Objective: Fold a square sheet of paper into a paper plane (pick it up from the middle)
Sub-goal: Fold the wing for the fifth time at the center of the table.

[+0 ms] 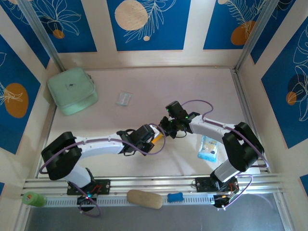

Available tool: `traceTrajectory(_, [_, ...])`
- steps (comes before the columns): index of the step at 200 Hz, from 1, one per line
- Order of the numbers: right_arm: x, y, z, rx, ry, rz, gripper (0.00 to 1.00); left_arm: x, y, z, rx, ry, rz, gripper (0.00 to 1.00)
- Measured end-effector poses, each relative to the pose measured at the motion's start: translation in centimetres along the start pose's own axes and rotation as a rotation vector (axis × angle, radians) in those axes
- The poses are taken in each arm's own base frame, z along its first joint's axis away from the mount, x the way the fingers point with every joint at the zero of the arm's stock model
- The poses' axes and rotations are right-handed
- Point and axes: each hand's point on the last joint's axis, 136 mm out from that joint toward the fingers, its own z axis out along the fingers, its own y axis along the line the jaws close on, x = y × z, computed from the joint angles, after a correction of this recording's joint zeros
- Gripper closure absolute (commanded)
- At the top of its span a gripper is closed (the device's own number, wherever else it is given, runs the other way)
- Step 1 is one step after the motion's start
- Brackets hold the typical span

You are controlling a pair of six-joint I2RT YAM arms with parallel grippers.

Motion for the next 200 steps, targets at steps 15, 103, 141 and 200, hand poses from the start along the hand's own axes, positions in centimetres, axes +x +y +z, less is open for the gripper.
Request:
traceTrajectory(15, [-0.1, -0.2, -0.5, 0.011, -0.016, -0.008, 0.64, 0.4, -0.1, 0.4, 0.004, 0.019, -0.001, 1.00])
traceTrajectory(103, [-1.1, -3.0, -5.0, 0.008, -0.147, -0.002, 0.58, 0.3, -3.0, 3.0, 0.183, 0.138, -0.063, 0.86])
traceTrajectory(141, [-0.8, -4.9, -4.4, 0.043, -0.134, 0.018, 0.59, 0.4, -3.4, 2.9, 0.207, 0.147, -0.068, 0.88])
traceTrajectory(200, [-0.7, -5.0, -4.3, 0.040, -0.131, 0.017, 0.59, 0.5, -3.4, 2.9, 0.219, 0.156, -0.096, 1.00])
